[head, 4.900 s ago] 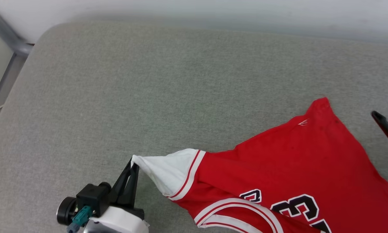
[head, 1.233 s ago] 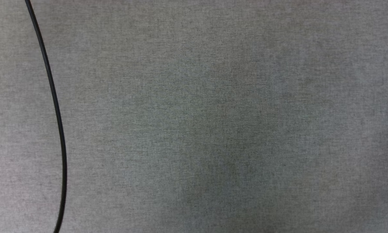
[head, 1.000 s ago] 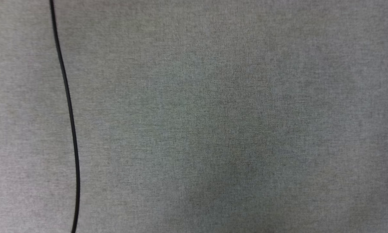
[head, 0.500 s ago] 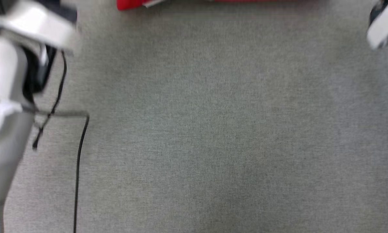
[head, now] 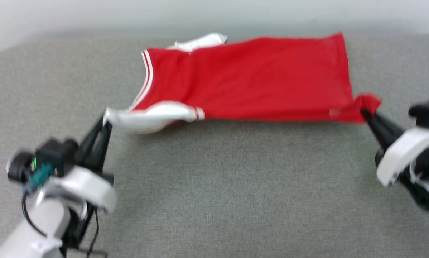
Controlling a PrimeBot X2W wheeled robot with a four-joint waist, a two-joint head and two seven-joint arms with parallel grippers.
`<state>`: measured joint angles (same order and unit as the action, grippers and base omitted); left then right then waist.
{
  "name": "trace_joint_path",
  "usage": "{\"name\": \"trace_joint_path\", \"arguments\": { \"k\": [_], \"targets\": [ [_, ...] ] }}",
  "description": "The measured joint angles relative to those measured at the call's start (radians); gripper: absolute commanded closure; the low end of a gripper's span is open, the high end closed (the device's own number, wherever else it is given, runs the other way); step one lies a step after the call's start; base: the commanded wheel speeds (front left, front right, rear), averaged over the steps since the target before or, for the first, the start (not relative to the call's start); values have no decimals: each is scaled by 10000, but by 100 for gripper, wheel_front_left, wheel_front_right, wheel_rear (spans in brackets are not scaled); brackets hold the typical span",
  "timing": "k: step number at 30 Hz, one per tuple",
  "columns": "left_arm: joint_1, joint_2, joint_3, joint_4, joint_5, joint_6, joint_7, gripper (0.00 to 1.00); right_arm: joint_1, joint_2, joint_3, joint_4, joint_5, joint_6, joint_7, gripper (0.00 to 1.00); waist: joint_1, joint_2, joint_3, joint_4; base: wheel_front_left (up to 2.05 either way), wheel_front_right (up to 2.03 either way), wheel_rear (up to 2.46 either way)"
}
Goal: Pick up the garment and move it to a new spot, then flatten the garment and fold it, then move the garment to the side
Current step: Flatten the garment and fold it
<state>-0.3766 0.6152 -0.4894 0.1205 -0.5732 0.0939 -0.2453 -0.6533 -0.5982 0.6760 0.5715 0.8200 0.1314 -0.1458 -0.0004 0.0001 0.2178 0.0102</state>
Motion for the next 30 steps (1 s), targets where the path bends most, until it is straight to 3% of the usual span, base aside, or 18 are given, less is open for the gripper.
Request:
{"name": "trace_joint_path", "arguments": {
  "k": [14,30],
  "targets": [
    [3877,395,-382,-957,-1342,385,627,100,3523,-493,-485,-702,207,0,334,100,1,1,-1649,93,0,0,0],
    [5898,249,-905,-1202,-2314,489,1103,100,6828,-685,-2268,-2240,188,2,1043,100,2,0,-2240,212,0,0,0]
  ]
}}
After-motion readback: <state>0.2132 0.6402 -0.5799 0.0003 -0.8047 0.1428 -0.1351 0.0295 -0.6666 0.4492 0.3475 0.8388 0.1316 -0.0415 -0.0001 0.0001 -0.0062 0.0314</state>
